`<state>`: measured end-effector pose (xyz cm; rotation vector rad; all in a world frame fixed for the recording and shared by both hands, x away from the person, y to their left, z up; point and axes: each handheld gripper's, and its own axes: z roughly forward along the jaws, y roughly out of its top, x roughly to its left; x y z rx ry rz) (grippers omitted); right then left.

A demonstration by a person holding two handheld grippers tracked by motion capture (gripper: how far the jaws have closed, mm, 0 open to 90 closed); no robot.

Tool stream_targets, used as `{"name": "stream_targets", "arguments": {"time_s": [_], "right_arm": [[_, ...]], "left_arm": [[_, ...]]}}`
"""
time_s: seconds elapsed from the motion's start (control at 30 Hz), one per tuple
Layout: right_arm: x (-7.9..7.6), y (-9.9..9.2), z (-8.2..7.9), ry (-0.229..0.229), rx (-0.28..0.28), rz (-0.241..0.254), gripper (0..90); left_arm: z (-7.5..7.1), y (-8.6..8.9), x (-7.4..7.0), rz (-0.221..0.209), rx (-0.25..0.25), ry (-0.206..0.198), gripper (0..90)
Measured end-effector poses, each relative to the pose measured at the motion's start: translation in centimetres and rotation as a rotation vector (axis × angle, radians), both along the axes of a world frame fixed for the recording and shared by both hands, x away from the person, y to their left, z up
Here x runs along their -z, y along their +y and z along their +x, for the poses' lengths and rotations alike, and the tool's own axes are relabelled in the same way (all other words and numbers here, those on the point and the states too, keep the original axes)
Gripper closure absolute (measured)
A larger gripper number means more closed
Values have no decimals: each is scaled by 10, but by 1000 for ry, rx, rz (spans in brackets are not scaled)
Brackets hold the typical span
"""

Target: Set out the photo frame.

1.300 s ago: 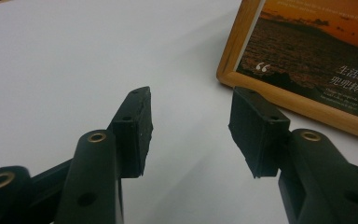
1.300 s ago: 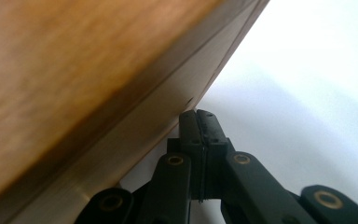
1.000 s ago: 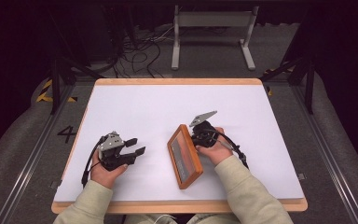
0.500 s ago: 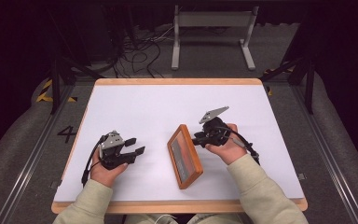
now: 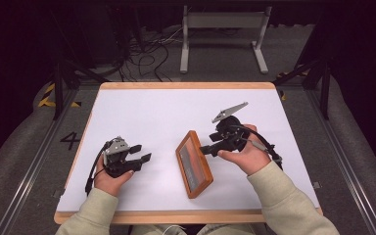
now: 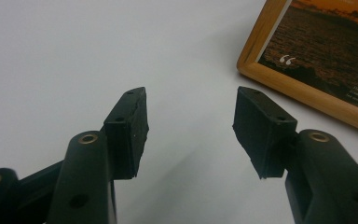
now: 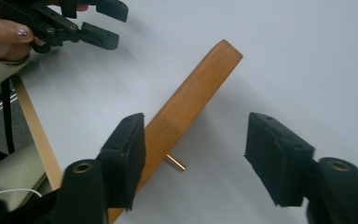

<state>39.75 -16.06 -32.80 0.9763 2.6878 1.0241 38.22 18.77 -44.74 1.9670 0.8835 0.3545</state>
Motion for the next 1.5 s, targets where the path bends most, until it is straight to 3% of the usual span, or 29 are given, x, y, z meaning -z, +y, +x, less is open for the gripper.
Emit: {"name": "stream_targets", "arguments": {"time_s": [0.3,0.57,0.8,1.1,1.27,1.5], "right_arm": [[5,16,-10,52,12,-16,224],[26,27,-5,132,23,-23,224],[40,37,2,175,35,-47,229],[50,45,6,277,33,-70,432],[48,46,5,274,45,-95,551],[46,47,4,276,75,-128,622]], "left_arm": [[0,0,0,11,2,-4,445],[0,-1,1,12,7,6,445],[1,-2,1,18,11,5,443],[1,-2,2,21,13,4,442],[1,-2,2,21,12,4,442],[0,-2,1,25,11,2,440]]}}
